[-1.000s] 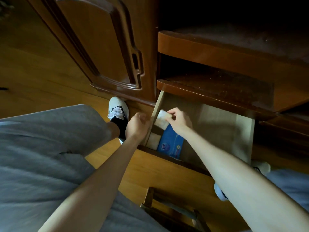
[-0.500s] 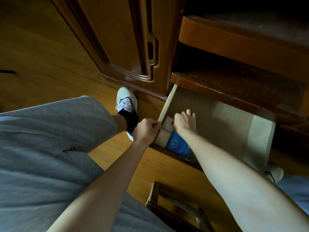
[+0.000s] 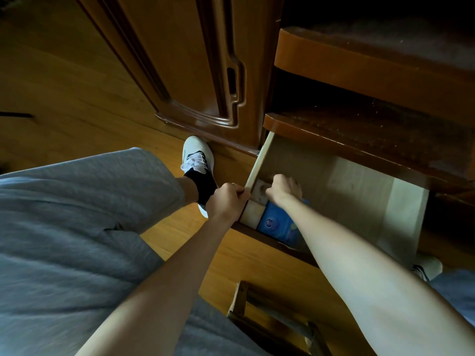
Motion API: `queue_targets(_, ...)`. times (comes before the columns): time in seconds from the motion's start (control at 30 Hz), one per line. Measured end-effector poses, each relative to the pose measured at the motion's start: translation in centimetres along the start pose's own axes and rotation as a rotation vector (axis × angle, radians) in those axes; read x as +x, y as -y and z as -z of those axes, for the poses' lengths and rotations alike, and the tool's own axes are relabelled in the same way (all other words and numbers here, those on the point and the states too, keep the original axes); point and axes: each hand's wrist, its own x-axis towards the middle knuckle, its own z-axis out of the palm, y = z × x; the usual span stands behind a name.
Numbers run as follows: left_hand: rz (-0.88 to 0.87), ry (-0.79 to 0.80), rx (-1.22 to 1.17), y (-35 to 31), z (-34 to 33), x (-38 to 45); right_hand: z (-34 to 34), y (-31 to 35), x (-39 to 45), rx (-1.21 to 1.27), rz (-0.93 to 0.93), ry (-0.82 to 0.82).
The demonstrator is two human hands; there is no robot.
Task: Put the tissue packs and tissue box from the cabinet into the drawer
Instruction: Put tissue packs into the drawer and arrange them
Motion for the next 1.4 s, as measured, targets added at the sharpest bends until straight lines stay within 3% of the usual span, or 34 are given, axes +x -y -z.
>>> queue_targets(0.1,0.014,0.015,-0.003,-0.2,0.2,-0.3,1.0,-2.7,-1.8,0.121,-0.073,-0.218)
queue_targets(0.13,0.009,0.017,-0.009,-0.2,0.2,-0.3,1.2,-3.8,-2.3,0.175,-0.151,-0.216)
queue_targets(0.2,-0.007,0.022,-0.012,-0.3,0.1,-0.5,0.8,-5.7,-3.2,0.277,-0.289,-0.064)
queue_targets(0.27,-0.017,0.014,-0.007,-0.4,0.2,-0.7,0.2,-6.4,-4.1,0.328,-0.267,0.079)
queue_targets(0.37,-0.043,-0.002,0.009,-0.8,0.3,-0.9,0.5,-6.3,-4.7,0.360,-0.205,0.113)
queue_targets(0.53,-0.055,-0.025,0.112,-1.8,0.4,-1.3,2.9,-7.1,-6.0,0.487,-0.263,0.154)
queue_targets(0.63,-0.122,-0.199,0.040,-4.4,1.0,-2.4,4.9,-8.2,-7.8,0.494,-0.188,0.154)
queue_targets(0.7,-0.258,-0.303,-0.043,-7.8,2.0,-3.3,7.4,-9.1,-9.0,0.553,-0.115,0.177)
queue_targets(0.9,-0.836,-0.472,-0.106,-22.2,8.9,-8.6,22.3,-10.7,-15.1,0.545,0.066,-0.117)
queue_targets(1.1,-1.242,-0.704,-0.144,-34.7,18.6,-15.5,36.8,-11.1,-25.1,0.591,0.272,-0.426)
queue_targets(1.2,-1.261,-0.706,-0.158,-40.1,21.9,-16.4,42.1,-11.9,-28.7,0.603,0.316,-0.587)
queue_targets(1.4,-1.087,-0.501,0.020,-48.6,23.1,-12.6,50.3,-15.3,-28.6,0.503,0.226,-0.833)
